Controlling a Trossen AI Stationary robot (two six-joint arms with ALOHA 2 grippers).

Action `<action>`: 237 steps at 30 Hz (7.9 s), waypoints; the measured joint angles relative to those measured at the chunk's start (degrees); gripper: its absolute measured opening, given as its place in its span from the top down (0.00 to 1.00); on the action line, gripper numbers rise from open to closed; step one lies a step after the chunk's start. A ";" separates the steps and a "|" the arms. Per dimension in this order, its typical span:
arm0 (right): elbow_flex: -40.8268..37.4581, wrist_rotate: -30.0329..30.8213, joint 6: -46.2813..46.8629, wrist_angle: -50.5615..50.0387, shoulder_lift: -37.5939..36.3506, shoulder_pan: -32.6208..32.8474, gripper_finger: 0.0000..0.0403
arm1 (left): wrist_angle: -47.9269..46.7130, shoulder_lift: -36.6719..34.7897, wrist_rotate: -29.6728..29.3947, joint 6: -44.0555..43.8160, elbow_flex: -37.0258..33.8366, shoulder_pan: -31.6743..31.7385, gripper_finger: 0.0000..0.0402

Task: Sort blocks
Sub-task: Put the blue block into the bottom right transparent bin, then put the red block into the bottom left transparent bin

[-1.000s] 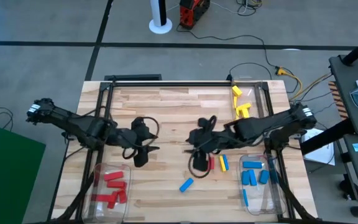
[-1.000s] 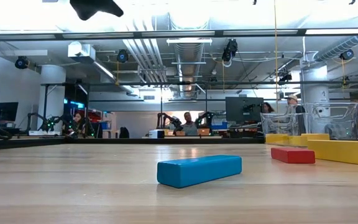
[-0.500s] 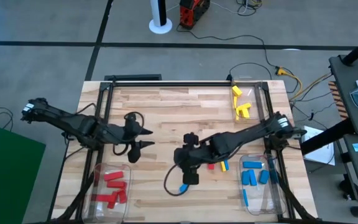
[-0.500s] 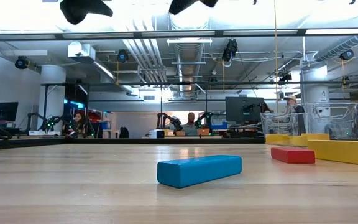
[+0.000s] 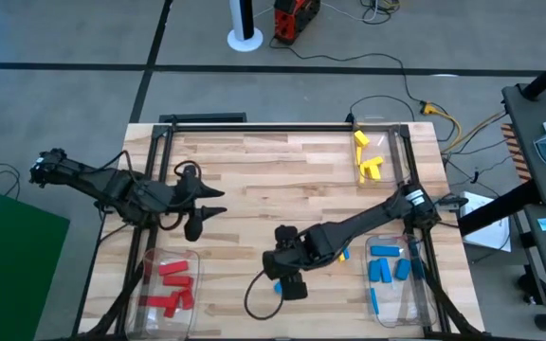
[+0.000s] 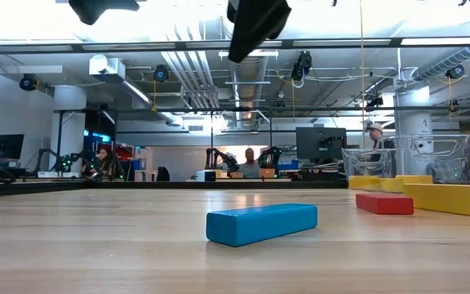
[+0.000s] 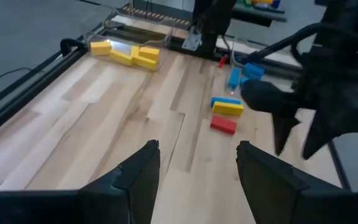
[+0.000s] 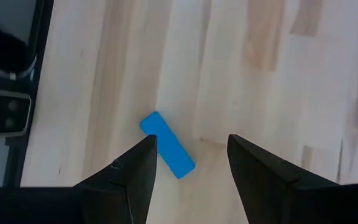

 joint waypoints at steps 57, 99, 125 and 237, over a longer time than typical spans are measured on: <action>-5.27 -3.84 -5.90 5.11 13.03 1.23 0.77 | -2.11 2.43 -0.40 -0.44 0.00 0.00 0.53; -14.31 3.73 9.75 -27.84 -24.37 7.74 0.77 | 15.23 6.75 -0.37 -0.46 0.00 0.17 0.53; -50.03 3.11 24.97 -16.96 -52.52 15.83 0.77 | 18.75 6.78 -16.99 -0.42 0.00 0.70 0.53; -44.68 37.73 34.52 8.97 -64.38 -11.82 0.97 | 34.41 50.85 32.17 28.28 14.49 19.29 0.53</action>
